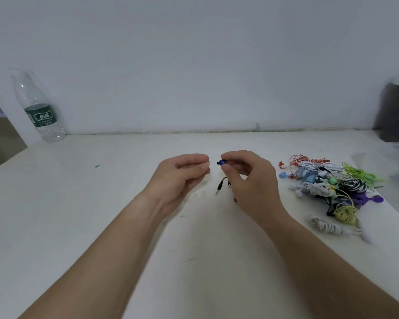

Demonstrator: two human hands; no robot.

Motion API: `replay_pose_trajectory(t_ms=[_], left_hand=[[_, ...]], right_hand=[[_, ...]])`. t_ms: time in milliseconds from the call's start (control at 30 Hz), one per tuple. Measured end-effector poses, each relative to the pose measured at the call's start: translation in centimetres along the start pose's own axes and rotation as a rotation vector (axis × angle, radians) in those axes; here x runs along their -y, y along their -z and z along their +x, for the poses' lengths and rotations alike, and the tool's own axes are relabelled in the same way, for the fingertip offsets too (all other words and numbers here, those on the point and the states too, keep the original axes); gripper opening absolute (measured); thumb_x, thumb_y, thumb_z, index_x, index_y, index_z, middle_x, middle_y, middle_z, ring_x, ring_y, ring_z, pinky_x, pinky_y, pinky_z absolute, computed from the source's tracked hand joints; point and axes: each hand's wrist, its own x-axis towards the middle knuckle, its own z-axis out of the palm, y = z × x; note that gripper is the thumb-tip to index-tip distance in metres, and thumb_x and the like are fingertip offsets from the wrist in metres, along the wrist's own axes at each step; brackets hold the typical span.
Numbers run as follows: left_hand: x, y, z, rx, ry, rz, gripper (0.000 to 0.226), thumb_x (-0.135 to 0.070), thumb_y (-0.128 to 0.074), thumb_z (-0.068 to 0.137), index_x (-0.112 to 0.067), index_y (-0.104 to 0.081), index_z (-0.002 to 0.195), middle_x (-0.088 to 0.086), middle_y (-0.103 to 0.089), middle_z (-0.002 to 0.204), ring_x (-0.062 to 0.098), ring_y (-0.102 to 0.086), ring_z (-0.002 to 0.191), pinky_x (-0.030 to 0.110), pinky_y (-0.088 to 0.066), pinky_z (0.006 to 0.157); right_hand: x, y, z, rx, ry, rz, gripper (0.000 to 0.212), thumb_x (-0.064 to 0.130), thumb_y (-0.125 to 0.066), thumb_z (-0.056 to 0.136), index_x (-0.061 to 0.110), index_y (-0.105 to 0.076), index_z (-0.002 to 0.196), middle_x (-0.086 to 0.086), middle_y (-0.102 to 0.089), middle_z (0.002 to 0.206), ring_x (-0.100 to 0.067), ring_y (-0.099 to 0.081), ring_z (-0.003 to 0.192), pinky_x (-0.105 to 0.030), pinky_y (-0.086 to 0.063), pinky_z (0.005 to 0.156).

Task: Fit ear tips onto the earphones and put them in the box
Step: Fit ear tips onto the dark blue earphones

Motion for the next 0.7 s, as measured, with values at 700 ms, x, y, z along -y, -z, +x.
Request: replay_pose_trajectory(t_ms=[700], left_hand=[[0.01, -0.77, -0.41, 0.087, 0.065, -0.151, 0.015, 0.009, -0.062, 0.089, 0.0, -0.069, 0.099, 0.011, -0.075, 0.09, 0.022, -0.075, 0.093, 0.017, -0.057, 0.07]], right_hand=[[0.5, 0.4, -0.39, 0.038, 0.002, 0.087, 0.023, 0.0, -0.07, 0.087, 0.02, -0.073, 0.097, 0.008, -0.074, 0.087, -0.01, -0.072, 0.08, -0.028, -0.058, 0.078]])
